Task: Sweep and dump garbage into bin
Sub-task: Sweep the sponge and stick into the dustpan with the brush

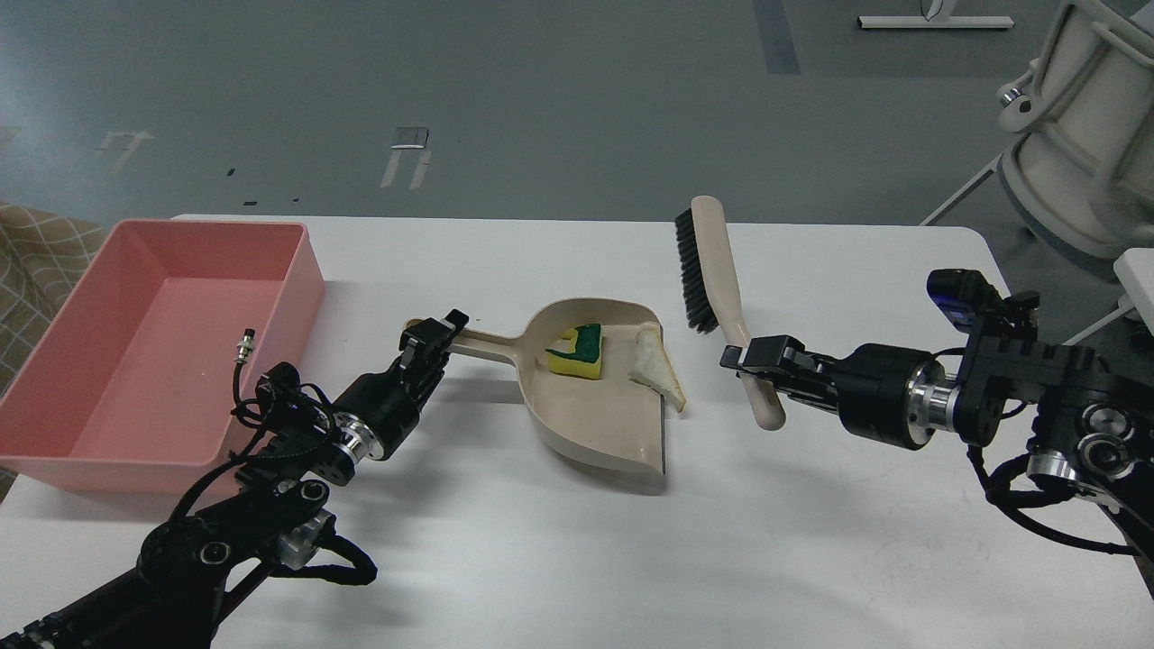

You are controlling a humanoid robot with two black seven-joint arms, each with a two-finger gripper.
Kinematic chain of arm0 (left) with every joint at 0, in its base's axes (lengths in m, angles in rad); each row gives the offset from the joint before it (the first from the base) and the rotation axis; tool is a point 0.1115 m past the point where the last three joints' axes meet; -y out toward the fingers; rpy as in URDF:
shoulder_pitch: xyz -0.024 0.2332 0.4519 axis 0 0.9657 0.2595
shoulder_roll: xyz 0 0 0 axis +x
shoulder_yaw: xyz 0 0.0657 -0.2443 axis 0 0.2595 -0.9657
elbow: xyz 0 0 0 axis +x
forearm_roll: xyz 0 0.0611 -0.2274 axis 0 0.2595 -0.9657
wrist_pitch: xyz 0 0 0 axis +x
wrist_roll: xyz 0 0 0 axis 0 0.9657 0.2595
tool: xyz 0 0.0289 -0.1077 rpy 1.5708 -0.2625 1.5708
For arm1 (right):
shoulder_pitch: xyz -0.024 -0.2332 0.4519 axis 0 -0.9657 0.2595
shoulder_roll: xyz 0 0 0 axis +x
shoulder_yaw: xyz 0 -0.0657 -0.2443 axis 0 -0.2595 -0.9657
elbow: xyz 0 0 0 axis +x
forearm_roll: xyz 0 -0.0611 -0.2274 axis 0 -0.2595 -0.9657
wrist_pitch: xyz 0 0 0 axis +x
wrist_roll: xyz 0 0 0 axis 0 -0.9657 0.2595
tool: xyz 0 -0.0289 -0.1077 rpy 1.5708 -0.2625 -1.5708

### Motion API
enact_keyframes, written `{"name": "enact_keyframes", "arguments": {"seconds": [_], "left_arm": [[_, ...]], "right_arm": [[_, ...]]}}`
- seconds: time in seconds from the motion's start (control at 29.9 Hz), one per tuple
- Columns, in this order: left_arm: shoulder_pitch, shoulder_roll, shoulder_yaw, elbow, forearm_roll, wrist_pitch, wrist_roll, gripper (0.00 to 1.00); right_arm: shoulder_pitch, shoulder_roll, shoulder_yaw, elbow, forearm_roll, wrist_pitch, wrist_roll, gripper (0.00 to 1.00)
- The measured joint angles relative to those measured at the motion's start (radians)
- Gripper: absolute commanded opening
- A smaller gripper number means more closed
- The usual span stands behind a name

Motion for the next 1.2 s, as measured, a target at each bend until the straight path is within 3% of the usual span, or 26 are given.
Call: {"name": "enact_keyframes", "arguments": {"seconds": [0.4, 0.9, 1.07, 1.2], "left_arm": [[0.001, -0.012, 0.000, 0.000, 0.000, 0.001, 0.001, 0.00], [0.000, -0.010, 0.000, 0.000, 0.001, 0.001, 0.000, 0.00], [-0.001, -0.010, 0.000, 0.000, 0.001, 0.001, 0.000, 0.00], [-0.001, -0.010, -0.007, 0.000, -0.005, 0.000, -0.003, 0.00]], "right_arm": [[-0.099, -0.025, -0.074, -0.004, -0.001, 0.000, -0.001, 0.00], [-0.031, 0.162, -0.104, -0.002, -0.001, 0.000, -0.017, 0.00], [-0.023, 0.152, -0.096, 0.020, 0.001, 0.000, -0.018, 0.00], [-0.034, 0.073, -0.061, 0.035, 0.008, 0.000, -0.016, 0.00]]}}
